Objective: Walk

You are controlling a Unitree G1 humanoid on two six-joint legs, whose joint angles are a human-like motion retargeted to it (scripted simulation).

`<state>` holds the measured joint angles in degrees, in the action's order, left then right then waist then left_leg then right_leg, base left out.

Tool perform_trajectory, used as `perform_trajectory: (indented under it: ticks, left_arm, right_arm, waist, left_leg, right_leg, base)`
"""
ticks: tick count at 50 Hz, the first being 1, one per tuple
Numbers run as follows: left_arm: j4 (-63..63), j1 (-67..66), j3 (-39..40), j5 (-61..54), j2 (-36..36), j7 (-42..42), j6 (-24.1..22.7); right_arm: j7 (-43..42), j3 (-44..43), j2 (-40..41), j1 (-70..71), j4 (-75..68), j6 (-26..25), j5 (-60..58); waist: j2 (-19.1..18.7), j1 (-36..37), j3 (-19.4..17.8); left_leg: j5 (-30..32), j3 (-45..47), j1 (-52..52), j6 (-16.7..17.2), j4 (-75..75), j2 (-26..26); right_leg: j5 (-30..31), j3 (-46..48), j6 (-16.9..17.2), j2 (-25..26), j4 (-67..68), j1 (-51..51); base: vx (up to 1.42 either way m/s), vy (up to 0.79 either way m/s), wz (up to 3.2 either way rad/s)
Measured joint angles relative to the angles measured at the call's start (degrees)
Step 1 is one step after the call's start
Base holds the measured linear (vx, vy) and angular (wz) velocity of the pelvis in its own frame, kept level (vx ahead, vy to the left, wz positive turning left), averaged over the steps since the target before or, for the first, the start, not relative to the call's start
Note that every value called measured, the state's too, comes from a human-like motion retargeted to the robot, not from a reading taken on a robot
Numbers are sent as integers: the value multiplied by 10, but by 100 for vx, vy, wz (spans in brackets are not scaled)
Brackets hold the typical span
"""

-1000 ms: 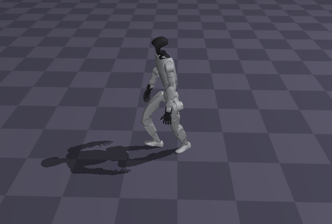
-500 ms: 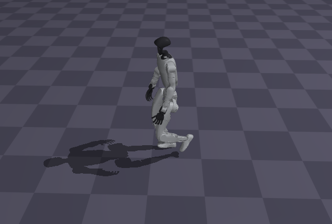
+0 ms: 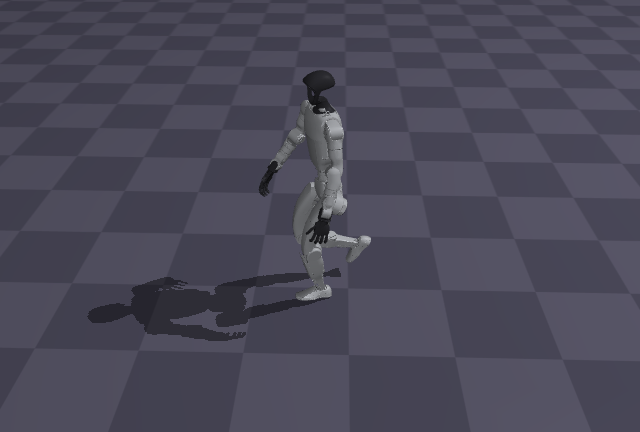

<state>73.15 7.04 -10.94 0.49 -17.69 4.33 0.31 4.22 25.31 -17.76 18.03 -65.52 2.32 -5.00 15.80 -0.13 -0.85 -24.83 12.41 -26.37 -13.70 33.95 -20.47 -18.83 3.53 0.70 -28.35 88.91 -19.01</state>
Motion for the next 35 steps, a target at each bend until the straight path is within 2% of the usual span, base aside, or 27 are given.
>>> perform_trajectory:
  ticks: [4,7,8,10,13,14,17,20,23,25,26,27,30,33,35]
  left_arm:
    - [-22,86,-13,-13,-15,-26,4]
    - [-49,136,-15,-20,-20,-37,-4]
    - [-61,154,-16,-21,-23,-38,-7]
    - [-88,179,-19,-18,-28,-39,-17]
    - [-129,199,-27,-9,-34,-31,-31]
    - [-138,200,-28,-8,-35,-30,-34]
    - [-161,193,-28,-7,-35,-22,-42]
    - [-168,157,-22,-16,-27,-8,-40]
    - [-151,101,-20,-25,-14,10,-31]
    - [-132,75,-24,-18,-3,26,-21]
    - [-119,66,-29,-11,3,34,-17]
    - [-107,58,-35,-4,8,42,-12]
    - [-67,37,-46,18,20,54,-2]
    - [-32,9,-42,25,28,55,0]
    - [-11,-13,-33,23,32,53,-1]
  right_arm:
    - [0,-11,-3,-35,-10,-2,11]
    - [3,-29,-7,-73,-12,-7,15]
    - [6,-39,-9,-84,-10,-9,16]
    - [8,-60,-11,-108,-12,-14,22]
    - [10,-92,-10,-139,-24,-17,30]
    - [10,-100,-9,-147,-28,-18,32]
    - [12,-120,-6,-170,-41,-21,33]
    - [17,-128,-4,-187,-54,-26,24]
    - [29,-113,-4,-184,-59,-30,13]
    - [37,-96,-7,-166,-55,-30,8]
    - [37,-87,-9,-153,-49,-29,3]
    - [37,-79,-10,-139,-43,-27,-1]
    - [25,-58,-14,-90,-17,-21,-8]
    - [6,-49,-19,-40,19,-13,-6]
    - [-9,-47,-22,-11,46,-7,-1]
  waist:
    - [-19,-38,-22]
    - [-38,-62,-36]
    - [-52,-66,-43]
    - [-72,-73,-50]
    - [-106,-75,-35]
    - [-111,-77,-31]
    - [-118,-82,-18]
    - [-138,-88,-10]
    - [-183,-92,-24]
    - [-212,-87,-30]
    - [-218,-80,-30]
    - [-221,-73,-30]
    - [-219,-45,-27]
    - [-209,-16,-23]
    - [-198,-1,-19]
  left_leg:
    - [-20,-69,145,3,-85,-23]
    - [-52,-114,228,9,-101,-17]
    - [-65,-128,259,10,-108,-1]
    - [-90,-150,299,13,-104,25]
    - [-118,-166,311,37,-76,64]
    - [-125,-167,313,44,-59,70]
    - [-141,-174,324,63,8,84]
    - [-121,-173,330,90,127,127]
    - [23,-171,282,158,332,200]
    - [110,-166,216,176,456,254]
    - [115,-160,179,165,500,274]
    - [110,-154,141,153,539,293]
    - [32,-132,32,107,592,321]
    - [-36,-107,-49,86,536,314]
    - [-63,-92,-83,86,453,298]
  right_leg:
    - [-109,3,-36,-9,17,-91]
    - [-164,33,-38,12,-78,-141]
    - [-169,53,-33,35,-132,-146]
    - [-165,82,-12,77,-251,-155]
    - [-134,106,26,161,-470,-164]
    - [-129,103,34,175,-502,-173]
    - [-107,88,39,197,-506,-189]
    - [-66,88,7,223,-420,-176]
    - [-74,112,-52,276,-342,-150]
    - [-88,126,-86,315,-336,-132]
    - [-96,128,-95,326,-340,-121]
    - [-103,129,-102,336,-346,-110]
    - [-123,123,-105,354,-379,-67]
    - [-139,106,-95,361,-419,-19]
    - [-147,91,-86,359,-442,10]
  base:
    - [78,2,54]
    - [83,-9,56]
    - [87,-13,44]
    - [87,-15,39]
    - [83,-18,32]
    - [78,-16,35]
    - [83,-16,46]
    - [84,-17,45]
    - [72,-17,31]
    - [66,-19,17]
    - [65,-20,10]
    - [64,-20,7]
    - [61,-19,-6]
    - [57,-12,-35]
    - [54,-7,-46]
